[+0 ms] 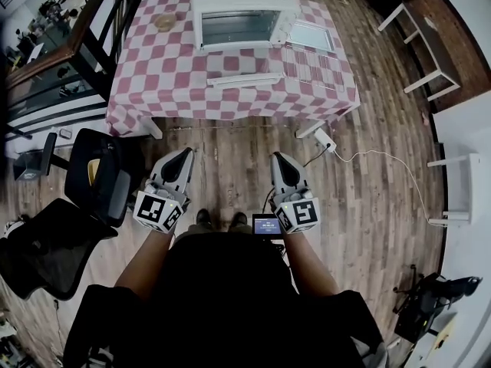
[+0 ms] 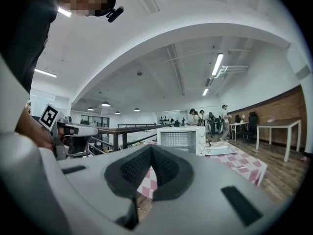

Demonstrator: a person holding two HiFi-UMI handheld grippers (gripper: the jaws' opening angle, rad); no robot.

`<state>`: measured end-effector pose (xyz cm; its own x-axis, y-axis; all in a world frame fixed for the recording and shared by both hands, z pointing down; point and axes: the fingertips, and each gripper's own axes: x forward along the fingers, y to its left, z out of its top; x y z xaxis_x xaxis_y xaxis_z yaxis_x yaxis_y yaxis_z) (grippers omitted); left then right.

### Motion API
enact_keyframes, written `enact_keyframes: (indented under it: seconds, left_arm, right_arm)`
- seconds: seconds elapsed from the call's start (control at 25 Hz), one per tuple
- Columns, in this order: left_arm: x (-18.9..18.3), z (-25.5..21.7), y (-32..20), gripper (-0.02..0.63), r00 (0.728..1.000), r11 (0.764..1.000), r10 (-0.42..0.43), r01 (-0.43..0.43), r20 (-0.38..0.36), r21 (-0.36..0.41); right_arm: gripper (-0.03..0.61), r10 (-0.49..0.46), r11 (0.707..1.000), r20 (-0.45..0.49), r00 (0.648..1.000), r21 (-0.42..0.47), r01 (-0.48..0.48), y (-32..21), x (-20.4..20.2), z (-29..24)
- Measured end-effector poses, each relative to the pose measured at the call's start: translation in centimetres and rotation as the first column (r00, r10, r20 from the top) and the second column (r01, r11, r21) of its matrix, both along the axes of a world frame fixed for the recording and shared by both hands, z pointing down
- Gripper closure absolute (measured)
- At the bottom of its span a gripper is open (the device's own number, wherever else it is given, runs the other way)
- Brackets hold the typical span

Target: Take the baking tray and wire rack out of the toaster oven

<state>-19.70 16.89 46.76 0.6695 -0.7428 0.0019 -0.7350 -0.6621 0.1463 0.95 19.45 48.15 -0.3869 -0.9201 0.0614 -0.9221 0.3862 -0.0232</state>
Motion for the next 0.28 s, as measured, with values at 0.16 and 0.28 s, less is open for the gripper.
enact_keyframes:
  seconds: [0.16,0.28]
  left_arm:
    - [1.9,0.0,0.1,0.621,1.0,1.0,0.014,-0.014,-0.011,-0.012]
    - [3.5,0.1,0.4,0.621,1.0,1.0,0.024,-0.024,-0.003,-0.018]
  right_arm:
    - [0.575,0.01,1.0,0.006,1.0,0.006,-0.01,0.2,1.6,-0.1]
    - [0.577,0.02,1.0,0.009,1.0,0.004,-0.02,0.5,3.0,-0.2]
